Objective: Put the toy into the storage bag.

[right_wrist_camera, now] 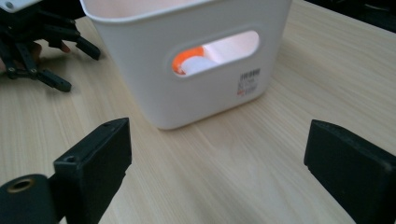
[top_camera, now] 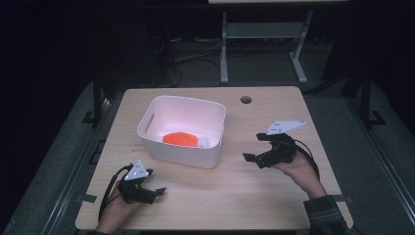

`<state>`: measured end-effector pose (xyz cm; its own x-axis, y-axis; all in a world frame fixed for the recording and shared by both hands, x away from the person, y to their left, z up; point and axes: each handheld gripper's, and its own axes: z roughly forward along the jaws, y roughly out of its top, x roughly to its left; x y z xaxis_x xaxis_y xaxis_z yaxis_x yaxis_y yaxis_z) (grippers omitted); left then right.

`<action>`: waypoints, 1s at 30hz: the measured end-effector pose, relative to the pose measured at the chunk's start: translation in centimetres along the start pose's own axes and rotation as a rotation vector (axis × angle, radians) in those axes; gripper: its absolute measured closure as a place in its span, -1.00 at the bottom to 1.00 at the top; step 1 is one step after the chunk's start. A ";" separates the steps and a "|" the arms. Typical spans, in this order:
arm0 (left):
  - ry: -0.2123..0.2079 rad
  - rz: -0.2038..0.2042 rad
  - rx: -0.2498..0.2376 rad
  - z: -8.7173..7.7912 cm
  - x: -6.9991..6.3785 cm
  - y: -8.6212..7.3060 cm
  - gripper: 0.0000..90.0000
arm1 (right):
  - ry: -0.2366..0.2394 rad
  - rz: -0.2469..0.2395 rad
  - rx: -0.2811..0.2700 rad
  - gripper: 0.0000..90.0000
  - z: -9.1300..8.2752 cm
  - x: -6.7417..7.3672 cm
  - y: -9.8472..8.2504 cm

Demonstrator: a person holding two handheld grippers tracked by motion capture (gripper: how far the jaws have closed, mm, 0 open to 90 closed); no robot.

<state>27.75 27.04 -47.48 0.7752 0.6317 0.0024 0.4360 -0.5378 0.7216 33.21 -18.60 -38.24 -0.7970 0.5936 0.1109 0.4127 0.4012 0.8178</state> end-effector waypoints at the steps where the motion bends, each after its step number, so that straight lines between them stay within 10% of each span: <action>1: 0.000 0.003 0.003 0.0 0.0 0.0 -0.71 | -0.009 -0.001 -0.003 -0.87 -0.1 0.1 -0.3; 30: 0.003 -0.003 0.003 -0.1 0.0 -0.1 -0.71 | -0.200 0.114 0.058 -0.95 -3.4 1.1 -11.2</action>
<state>27.65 27.10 -47.48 0.7724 0.6351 0.0026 0.4396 -0.5376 0.7196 26.26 -24.80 -45.38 -0.6430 0.7614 0.0822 0.5245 0.3597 0.7717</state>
